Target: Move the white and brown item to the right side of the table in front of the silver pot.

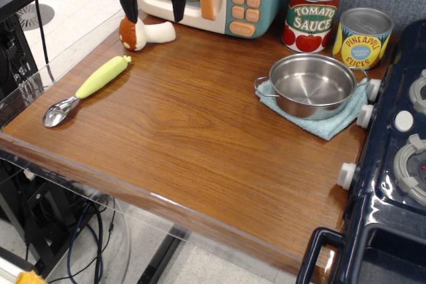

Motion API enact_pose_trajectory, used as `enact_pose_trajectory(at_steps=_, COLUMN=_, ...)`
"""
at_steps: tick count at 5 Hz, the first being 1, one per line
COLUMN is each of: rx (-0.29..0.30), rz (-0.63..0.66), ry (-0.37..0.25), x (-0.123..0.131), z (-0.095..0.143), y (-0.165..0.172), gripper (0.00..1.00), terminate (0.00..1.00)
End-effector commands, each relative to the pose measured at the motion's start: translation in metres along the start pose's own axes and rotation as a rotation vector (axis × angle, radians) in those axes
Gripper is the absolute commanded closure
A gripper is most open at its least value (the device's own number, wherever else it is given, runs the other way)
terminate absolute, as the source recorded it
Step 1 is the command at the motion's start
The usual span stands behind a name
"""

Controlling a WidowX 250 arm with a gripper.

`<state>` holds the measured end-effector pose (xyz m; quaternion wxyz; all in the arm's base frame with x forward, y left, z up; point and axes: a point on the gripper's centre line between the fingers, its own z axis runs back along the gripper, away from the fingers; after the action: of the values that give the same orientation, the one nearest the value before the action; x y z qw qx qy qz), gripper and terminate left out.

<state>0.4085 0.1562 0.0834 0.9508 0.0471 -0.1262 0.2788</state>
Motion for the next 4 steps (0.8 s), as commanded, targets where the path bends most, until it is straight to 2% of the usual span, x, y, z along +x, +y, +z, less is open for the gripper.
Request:
enact_pose_trajectory(at_steps=1, rx=0.076, rz=0.105, ry=-0.007, x=0.019, z=-0.002, y=0.019, gripper=0.0, terminate=0.0)
enact_pose_trajectory(at_steps=3, rx=0.148, rz=0.151, ry=0.051, x=0.021, z=-0.017, y=0.031, gripper=0.0, terminate=0.0)
enact_pose_trajectory(at_steps=4, rx=0.155, rz=0.139, ry=0.05, x=0.02, z=-0.021, y=0.029, gripper=1.0, terminate=0.0)
